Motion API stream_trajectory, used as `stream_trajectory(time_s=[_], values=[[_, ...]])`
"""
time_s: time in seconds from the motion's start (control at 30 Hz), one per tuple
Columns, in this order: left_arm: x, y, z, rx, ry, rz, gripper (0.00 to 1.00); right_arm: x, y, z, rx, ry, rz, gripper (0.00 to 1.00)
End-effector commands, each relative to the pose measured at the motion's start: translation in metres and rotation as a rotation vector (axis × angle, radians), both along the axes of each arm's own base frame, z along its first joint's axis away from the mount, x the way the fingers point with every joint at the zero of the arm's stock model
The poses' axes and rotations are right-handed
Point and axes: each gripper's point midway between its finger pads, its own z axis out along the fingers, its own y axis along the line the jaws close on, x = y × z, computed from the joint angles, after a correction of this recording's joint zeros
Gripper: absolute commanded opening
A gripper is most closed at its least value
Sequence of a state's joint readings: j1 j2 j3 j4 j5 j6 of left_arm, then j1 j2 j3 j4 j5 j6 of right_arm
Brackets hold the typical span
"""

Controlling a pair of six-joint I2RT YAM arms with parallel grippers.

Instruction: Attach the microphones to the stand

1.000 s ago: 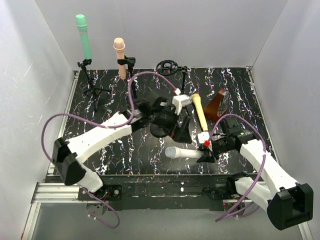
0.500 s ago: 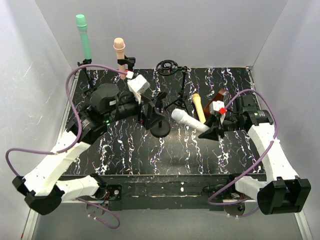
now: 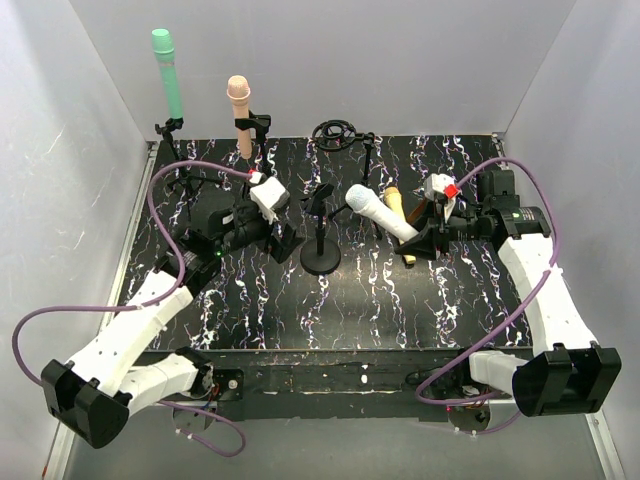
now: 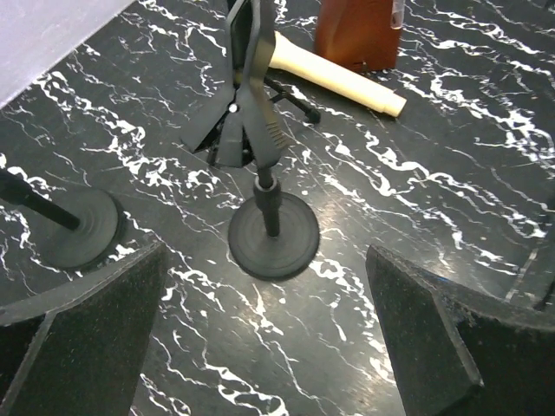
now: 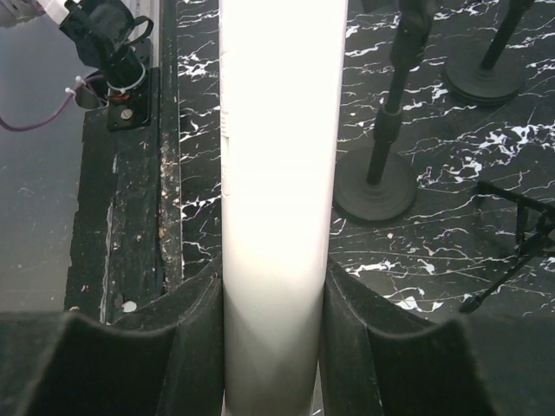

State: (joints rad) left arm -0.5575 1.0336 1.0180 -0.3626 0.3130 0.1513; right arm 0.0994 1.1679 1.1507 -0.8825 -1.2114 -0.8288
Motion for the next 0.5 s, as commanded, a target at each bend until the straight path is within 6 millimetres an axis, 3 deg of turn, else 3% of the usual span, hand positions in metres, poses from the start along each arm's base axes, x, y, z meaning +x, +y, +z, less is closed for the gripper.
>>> stream_trajectory(time_s=[0.0,0.47], values=[[0.011,-0.004,0.032,-0.072,-0.279,-0.084,0.98,0.017,0.004,0.026,0.036,-0.054,-0.007,0.01],[0.058,-0.020,0.015,-0.175,-0.347,-0.168,0.98,0.039,0.012,0.032,0.052,-0.046,0.012,0.01]])
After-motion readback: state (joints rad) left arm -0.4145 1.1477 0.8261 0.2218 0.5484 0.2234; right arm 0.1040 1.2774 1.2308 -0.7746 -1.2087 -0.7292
